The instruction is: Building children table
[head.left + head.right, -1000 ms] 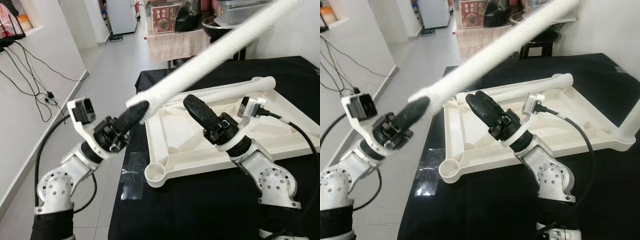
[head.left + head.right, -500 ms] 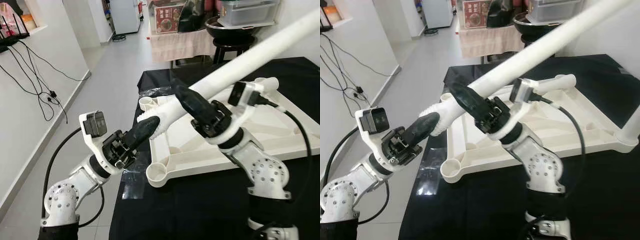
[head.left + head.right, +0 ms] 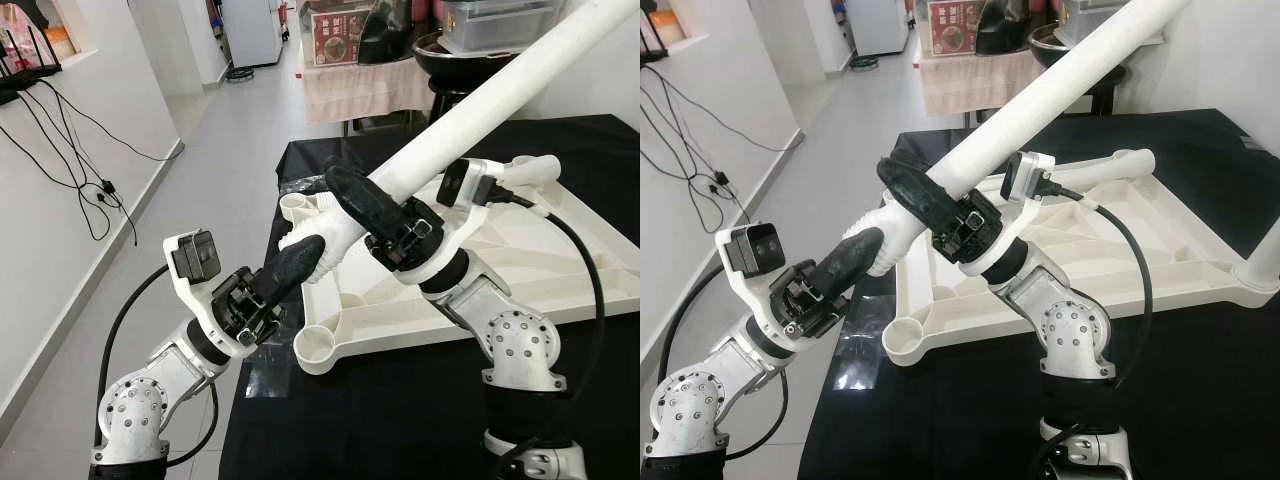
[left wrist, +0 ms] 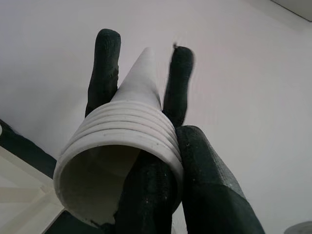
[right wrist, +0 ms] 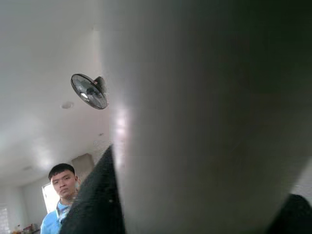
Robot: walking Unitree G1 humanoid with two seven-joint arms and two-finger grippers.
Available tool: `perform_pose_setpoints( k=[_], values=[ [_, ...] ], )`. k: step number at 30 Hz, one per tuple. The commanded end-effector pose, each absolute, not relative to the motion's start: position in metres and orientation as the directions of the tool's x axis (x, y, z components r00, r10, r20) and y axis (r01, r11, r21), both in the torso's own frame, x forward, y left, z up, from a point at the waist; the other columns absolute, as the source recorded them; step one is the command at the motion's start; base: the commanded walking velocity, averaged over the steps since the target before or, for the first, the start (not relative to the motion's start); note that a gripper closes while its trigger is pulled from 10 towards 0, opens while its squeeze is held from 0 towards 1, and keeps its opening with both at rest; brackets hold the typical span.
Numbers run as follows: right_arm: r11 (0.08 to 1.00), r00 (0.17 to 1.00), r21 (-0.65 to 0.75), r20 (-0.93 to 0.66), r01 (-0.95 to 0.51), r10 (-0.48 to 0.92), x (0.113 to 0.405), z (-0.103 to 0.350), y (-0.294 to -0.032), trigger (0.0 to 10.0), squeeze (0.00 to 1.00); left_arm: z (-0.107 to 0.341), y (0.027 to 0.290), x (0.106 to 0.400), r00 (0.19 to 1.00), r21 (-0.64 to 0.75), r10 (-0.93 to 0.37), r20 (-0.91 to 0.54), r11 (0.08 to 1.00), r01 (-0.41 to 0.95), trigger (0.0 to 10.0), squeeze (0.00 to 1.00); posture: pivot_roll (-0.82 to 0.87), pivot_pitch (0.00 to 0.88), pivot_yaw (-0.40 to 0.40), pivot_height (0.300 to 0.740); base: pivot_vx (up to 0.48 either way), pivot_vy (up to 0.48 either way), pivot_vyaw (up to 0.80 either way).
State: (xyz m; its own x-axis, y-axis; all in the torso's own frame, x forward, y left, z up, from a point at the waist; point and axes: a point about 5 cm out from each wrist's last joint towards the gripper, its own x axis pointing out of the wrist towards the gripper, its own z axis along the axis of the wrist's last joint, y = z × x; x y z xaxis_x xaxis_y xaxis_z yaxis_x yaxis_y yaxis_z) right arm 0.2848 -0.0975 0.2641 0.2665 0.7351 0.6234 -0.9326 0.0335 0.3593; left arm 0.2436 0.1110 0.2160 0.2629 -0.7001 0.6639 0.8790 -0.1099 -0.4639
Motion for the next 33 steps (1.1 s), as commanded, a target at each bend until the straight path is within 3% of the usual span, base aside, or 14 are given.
perform_pose_setpoints(
  k=[1,10,11,12,13,17,23,24,27,29,30,31,32,33],
  values=[
    [-0.001,0.216,0.329,0.624,-0.944,0.751,0.282,0.271,-0.087,0.0,0.0,0.212,0.101,0.24,0.24,-0.492,-0.736,0.633,-0.143,0.859,10.0,0.0,-0.11,0.0,0.077,0.74,0.0,0.0,0.0],
    [0.007,0.219,0.32,0.634,-0.947,0.741,0.284,0.273,-0.089,0.0,0.0,0.209,0.096,0.239,0.253,-0.502,-0.734,0.63,-0.136,0.854,10.0,0.0,-0.11,0.0,0.079,0.74,0.0,0.0,0.0],
    [0.018,0.229,0.321,0.633,-0.947,0.739,0.285,0.273,-0.09,0.0,0.0,0.211,0.102,0.244,0.313,-0.517,-0.683,0.66,-0.111,0.849,10.0,1.0,-0.11,0.0,0.079,0.74,0.0,0.0,0.0],
    [0.018,0.229,0.321,0.633,-0.947,0.739,0.285,0.273,-0.09,0.0,0.0,0.211,0.102,0.244,0.313,-0.517,-0.683,0.66,-0.111,0.849,10.0,1.0,-0.11,0.0,0.079,0.74,0.0,0.0,0.0],
    [0.047,0.258,0.33,0.632,-0.943,0.731,0.289,0.273,-0.093,0.0,0.0,0.212,0.11,0.249,0.394,-0.544,-0.609,0.689,-0.074,0.836,10.0,1.0,-0.1,0.0,0.081,0.74,0.0,0.0,0.0],
    [0.118,0.337,0.364,0.629,-0.924,0.701,0.299,0.273,-0.098,0.0,0.0,0.207,0.119,0.248,0.457,-0.575,-0.605,0.652,-0.001,0.818,10.0,1.0,-0.1,0.0,0.08,0.74,0.0,0.0,0.0],
    [0.264,0.514,0.454,0.618,-0.851,0.594,0.321,0.275,-0.115,0.0,0.0,0.189,0.132,0.23,0.491,-0.586,-0.7,0.519,0.128,0.801,10.0,1.0,-0.09,0.006,0.079,0.74,0.0,0.0,0.0],
    [0.264,0.514,0.454,0.618,-0.851,0.594,0.321,0.275,-0.115,0.0,0.0,0.189,0.132,0.23,0.491,-0.586,-0.7,0.519,0.128,0.801,10.0,1.0,-0.09,0.006,0.079,0.74,0.0,0.0,0.0],
    [0.394,0.62,0.48,0.562,-0.784,0.547,0.335,0.269,-0.13,0.0,0.0,0.179,0.143,0.215,0.568,-0.563,-0.738,0.364,0.312,0.765,10.0,1.0,-0.08,0.018,0.075,0.74,0.0,0.0,0.0],
    [0.394,0.62,0.48,0.562,-0.784,0.547,0.335,0.269,-0.13,0.0,0.0,0.179,0.143,0.215,0.568,-0.563,-0.738,0.364,0.312,0.765,10.0,1.0,-0.08,0.018,0.075,0.74,0.0,0.0,0.0],
    [0.439,0.617,0.434,0.528,-0.786,0.584,0.334,0.265,-0.128,0.0,0.0,0.178,0.146,0.215,0.608,-0.549,-0.721,0.331,0.377,0.746,10.0,1.0,-0.07,0.031,0.071,0.74,0.0,0.0,0.0],
    [0.475,0.589,0.348,0.475,-0.808,0.654,0.331,0.259,-0.122,4.0,0.0,0.177,0.151,0.218,0.676,-0.541,-0.678,0.289,0.467,0.699,10.0,1.0,-0.06,0.043,0.066,0.74,0.0,0.0,0.0],
    [0.475,0.589,0.348,0.475,-0.808,0.654,0.331,0.259,-0.122,4.0,0.0,0.177,0.151,0.218,0.676,-0.541,-0.678,0.289,0.467,0.699,10.0,1.0,-0.06,0.043,0.066,0.74,0.0,0.0,0.0],
    [0.482,0.543,0.25,0.41,-0.84,0.733,0.326,0.252,-0.115,10.0,0.0,0.174,0.157,0.222,0.744,-0.509,-0.63,0.22,0.577,0.639,10.0,1.0,-0.06,0.045,0.064,0.74,0.0,0.0,0.0]
  ],
)
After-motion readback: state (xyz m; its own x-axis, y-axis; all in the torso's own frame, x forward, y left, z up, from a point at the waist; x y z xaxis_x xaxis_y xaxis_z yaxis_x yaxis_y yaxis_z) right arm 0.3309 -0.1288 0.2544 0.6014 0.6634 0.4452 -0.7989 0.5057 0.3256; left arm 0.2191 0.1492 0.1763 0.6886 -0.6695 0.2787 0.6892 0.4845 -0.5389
